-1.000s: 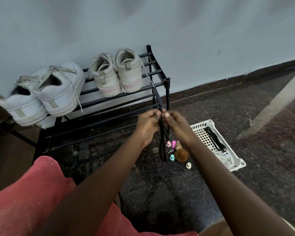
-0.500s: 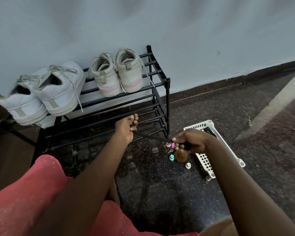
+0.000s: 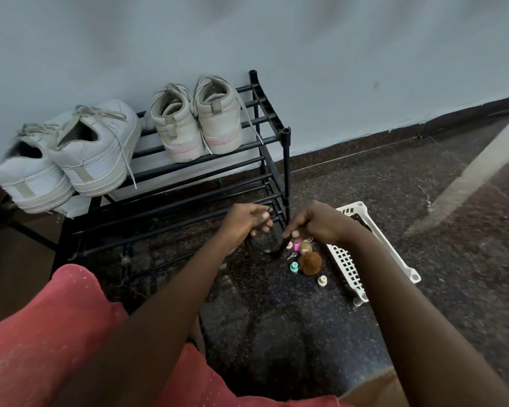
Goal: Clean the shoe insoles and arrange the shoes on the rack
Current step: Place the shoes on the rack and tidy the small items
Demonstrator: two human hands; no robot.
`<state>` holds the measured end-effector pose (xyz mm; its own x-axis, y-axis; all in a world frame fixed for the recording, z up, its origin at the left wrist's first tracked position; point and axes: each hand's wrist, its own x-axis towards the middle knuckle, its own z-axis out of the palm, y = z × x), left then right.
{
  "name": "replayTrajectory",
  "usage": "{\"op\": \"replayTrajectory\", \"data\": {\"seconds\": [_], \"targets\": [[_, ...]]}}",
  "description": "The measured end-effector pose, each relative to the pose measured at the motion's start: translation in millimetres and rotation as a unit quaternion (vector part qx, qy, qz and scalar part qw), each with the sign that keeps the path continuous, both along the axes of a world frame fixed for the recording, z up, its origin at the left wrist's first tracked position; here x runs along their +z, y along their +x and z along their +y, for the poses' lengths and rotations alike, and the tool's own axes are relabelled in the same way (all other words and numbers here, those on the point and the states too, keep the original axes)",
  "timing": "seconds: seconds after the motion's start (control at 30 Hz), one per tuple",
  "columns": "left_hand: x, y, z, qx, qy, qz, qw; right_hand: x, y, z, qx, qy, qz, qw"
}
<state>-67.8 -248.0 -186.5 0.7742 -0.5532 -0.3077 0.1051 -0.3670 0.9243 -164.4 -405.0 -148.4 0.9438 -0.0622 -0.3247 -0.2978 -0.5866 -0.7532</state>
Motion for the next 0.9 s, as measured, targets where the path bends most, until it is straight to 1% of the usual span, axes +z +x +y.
{"op": "replayTrajectory", "data": {"seconds": [0.07,0.13,0.17,0.27,0.47,0.53,0.6,0.67,0.73,0.83,0.9], "targets": [[-0.6,-5.0,-6.1,-0.018,-0.003,0.003,1.000,2.5,-0.3,3.7,-0.037,0.073,-0.005,0.997],[-1.3,-9.2,-11.5,-0.024,-0.008,0.003,1.000,4.7,-0.3,5.8,-0.090,0.109,-0.029,0.990],[-1.1,-11.1,-13.8,-0.024,-0.014,0.005,1.000,4.7,0.1,6.2,-0.112,0.112,-0.043,0.986],[1.3,-14.6,-18.5,-0.011,-0.040,0.015,0.999,5.3,-0.2,5.6,-0.151,0.076,-0.085,0.982],[-0.7,-14.3,-22.9,-0.008,-0.039,0.006,0.999,3.6,1.7,7.0,-0.185,-0.003,-0.126,0.975],[-1.2,-15.4,-24.6,-0.012,-0.042,0.008,0.999,3.9,1.7,5.5,-0.183,-0.043,-0.132,0.973],[-0.5,-15.7,-27.3,-0.029,-0.037,0.002,0.999,2.9,1.3,3.1,-0.152,-0.077,-0.123,0.978],[-0.4,-15.0,-30.2,-0.046,-0.038,-0.004,0.998,0.5,0.8,1.8,-0.135,-0.069,-0.104,0.983],[-2.2,-15.2,-35.3,-0.063,-0.027,-0.011,0.998,-0.9,-2.2,-1.9,-0.145,-0.051,-0.092,0.984],[-6.6,-16.4,-47.9,-0.073,-0.016,0.001,0.997,-3.3,-6.9,-16.9,-0.195,-0.015,-0.082,0.977],[-8.3,-19.2,-60.5,-0.094,-0.033,0.039,0.994,-6.6,-10.3,-31.5,-0.234,-0.023,-0.077,0.969]]}}
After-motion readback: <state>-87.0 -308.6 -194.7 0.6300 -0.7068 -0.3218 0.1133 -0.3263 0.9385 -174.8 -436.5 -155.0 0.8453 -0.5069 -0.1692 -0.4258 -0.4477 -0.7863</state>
